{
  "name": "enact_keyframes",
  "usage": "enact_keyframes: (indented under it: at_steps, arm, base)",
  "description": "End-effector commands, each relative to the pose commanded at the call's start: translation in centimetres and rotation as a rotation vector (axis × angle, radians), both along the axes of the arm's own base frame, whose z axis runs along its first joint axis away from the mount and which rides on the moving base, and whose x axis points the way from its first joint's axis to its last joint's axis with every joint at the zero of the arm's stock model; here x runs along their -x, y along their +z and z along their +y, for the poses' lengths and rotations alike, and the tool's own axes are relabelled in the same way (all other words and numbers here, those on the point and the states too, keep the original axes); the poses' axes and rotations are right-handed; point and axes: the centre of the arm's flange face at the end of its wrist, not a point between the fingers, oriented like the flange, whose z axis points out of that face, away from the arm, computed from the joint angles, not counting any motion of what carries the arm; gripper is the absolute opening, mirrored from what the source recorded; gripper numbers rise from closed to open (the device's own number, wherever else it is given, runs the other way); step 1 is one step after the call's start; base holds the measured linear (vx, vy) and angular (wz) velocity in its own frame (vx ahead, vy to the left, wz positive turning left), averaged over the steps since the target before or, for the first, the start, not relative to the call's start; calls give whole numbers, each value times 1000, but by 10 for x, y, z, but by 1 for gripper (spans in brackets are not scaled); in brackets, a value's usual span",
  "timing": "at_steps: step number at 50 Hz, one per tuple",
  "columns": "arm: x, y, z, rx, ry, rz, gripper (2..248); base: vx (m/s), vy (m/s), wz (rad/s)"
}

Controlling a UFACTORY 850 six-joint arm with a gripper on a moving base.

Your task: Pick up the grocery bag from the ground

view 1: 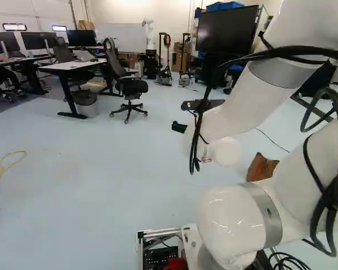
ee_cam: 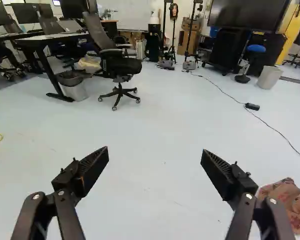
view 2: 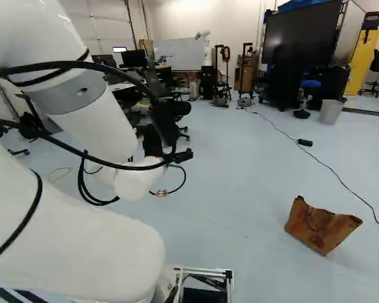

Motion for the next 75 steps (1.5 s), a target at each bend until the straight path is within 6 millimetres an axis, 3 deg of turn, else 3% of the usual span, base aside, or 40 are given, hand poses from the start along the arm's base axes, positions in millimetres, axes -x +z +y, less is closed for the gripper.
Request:
enact_keyframes:
  at_steps: [38,75]
  arm:
    - [0,0,0,0,0,0,247]
    - [0,0,0,0,0,0,247]
  base:
    - [0,0,-1]
    - [170,-114,-62]
